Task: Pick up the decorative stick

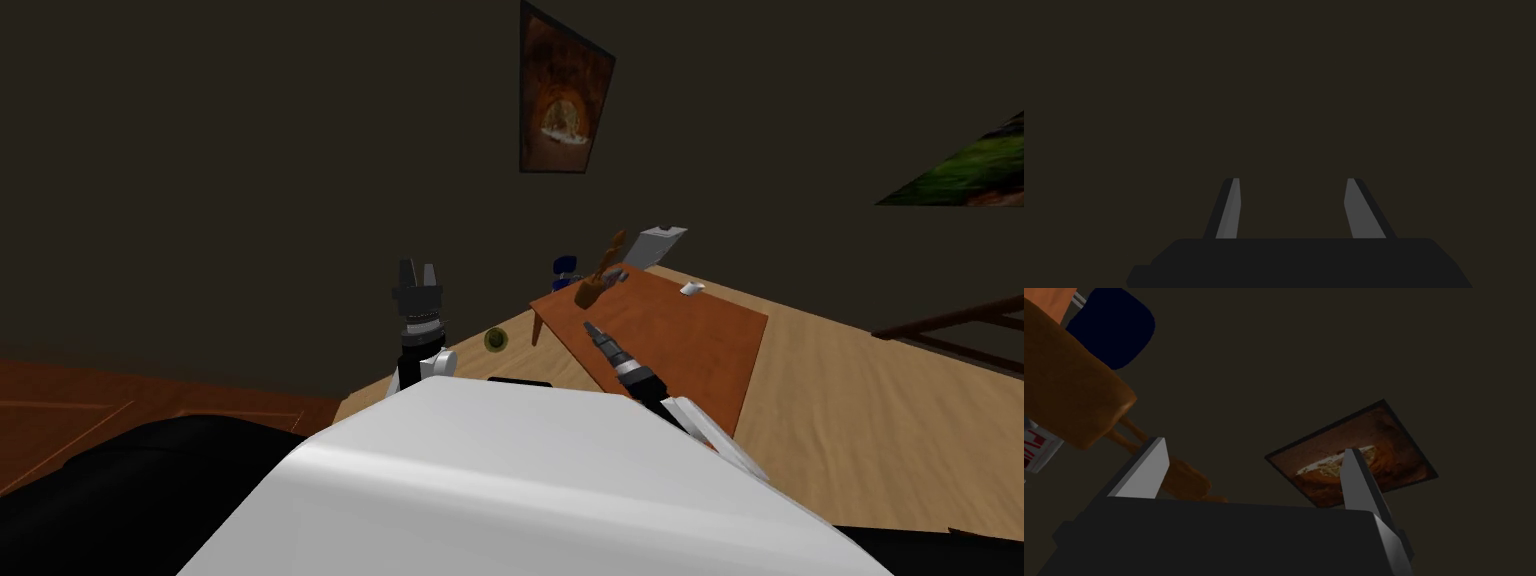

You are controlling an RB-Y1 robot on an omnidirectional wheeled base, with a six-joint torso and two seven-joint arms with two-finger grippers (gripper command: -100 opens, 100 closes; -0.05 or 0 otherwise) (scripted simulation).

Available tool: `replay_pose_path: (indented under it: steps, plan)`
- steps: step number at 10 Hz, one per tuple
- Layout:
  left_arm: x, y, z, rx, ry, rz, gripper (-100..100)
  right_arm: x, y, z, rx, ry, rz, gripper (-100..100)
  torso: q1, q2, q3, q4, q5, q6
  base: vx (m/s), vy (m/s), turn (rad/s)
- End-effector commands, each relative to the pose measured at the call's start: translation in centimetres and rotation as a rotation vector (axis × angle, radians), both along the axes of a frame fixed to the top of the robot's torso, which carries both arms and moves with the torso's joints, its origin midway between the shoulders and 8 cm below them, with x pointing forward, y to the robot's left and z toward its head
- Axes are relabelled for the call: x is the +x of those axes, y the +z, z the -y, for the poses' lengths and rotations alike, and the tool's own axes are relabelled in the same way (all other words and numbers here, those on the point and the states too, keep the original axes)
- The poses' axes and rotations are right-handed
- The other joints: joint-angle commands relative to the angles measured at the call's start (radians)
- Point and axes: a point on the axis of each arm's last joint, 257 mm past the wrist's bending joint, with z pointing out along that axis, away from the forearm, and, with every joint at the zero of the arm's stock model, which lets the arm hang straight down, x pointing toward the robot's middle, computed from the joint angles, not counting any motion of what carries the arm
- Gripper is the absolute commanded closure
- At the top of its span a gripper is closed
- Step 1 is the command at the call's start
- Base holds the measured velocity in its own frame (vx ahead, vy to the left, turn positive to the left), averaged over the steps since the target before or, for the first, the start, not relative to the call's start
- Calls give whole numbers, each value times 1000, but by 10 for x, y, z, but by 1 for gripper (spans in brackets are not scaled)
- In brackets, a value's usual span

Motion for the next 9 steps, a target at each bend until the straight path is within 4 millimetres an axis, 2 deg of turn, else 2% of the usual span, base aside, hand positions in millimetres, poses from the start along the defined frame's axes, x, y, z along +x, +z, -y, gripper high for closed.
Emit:
replay_pose_path:
  steps: [1,2,4,5,7,8,9]
  plan:
    - [0,0,0,0,0,0,0,-9,-25,8,-59,17,-69,-100,0,0,0,0,0,0,29,19,217]
    - [0,0,0,0,0,0,0,-9,-25,9,-61,19,-69,-100,0,0,0,0,0,-1,32,12,112]
    - [0,0,0,0,0,0,0,-28,-68,21,-140,49,-186,-100,0,0,0,0,0,-1,46,22,272]
    - [0,0,0,0,0,0,0,-29,-72,22,-157,51,-191,-100,0,-1,-1,0,0,-1,52,7,145]
    - [0,0,0,0,0,0,0,-53,-115,38,-228,76,-313,-100,0,-1,0,0,0,0,48,9,269]
    - [0,0,0,0,0,0,0,-54,-116,39,-248,84,-314,-100,-1,-1,-1,0,0,-1,47,-3,126]
    - [0,0,0,0,0,0,0,-69,-136,49,-292,99,-374,-100,-1,-1,0,0,0,0,49,-13,201]
